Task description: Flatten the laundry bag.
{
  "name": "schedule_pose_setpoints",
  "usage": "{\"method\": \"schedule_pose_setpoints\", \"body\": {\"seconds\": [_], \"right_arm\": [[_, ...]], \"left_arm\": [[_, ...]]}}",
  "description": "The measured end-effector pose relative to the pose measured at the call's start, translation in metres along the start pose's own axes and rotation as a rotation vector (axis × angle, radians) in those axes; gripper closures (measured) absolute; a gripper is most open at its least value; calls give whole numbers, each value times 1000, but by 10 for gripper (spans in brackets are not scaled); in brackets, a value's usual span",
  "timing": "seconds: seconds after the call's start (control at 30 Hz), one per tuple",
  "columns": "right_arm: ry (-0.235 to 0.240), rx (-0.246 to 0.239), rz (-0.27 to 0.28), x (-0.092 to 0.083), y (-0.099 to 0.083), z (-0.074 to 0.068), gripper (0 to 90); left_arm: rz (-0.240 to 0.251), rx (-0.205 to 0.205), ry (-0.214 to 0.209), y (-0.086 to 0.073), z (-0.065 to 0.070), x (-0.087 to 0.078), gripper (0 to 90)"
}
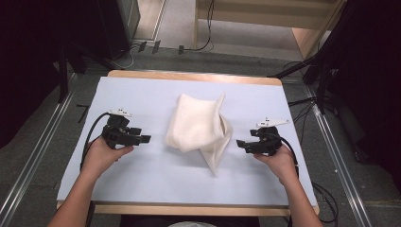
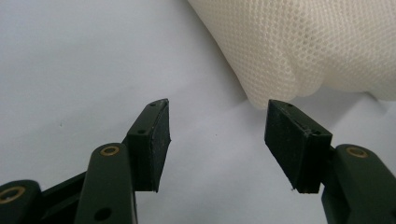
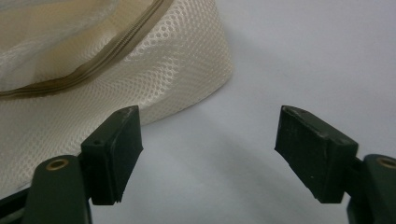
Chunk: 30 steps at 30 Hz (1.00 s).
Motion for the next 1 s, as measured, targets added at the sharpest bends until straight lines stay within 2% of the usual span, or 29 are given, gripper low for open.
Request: {"method": "schedule_pose_setpoints", "body": {"seconds": [0.03,0.13,0.17,0.2,0.27,0.37,0.4,0.47,0.6,0.77,0.83,1.0], "right_arm": [[0,0,0,0,0,0,243],[4,14,13,-5,1,2,348],[4,14,13,-5,1,2,348],[8,30,25,-8,3,2,410],[16,53,30,-10,6,2,463],[24,77,33,-11,8,0,485],[29,82,31,-11,9,-1,508],[26,77,22,-11,9,-3,538],[23,90,10,-11,12,-5,597],[15,90,-5,-12,11,-8,632],[13,83,-8,-13,10,-9,649],[18,92,-16,-12,10,-9,654]], "left_arm": [[0,0,0,0,0,0,412],[-25,17,-10,0,3,6,411],[-25,17,-10,0,3,6,410],[-33,30,-15,1,5,8,408],[-41,48,-17,3,8,9,407],[-32,43,-21,5,11,9,414],[-26,56,-27,8,15,7,420],[-8,51,-37,11,20,4,422],[-9,80,-36,11,26,1,426],[3,90,-45,15,33,0,429],[-3,123,-57,20,46,3,432],[-11,169,-83,27,66,13,426]]}}
Point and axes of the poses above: each handheld gripper's, and its own axes: x roughly forward along the jaws, y roughly out of its top, z roughly to its right, the point moved 8 cm from there along x, roughly forward along the jaws, and after that the axes turned 15 degrees about -y, right-handed, at the moved point
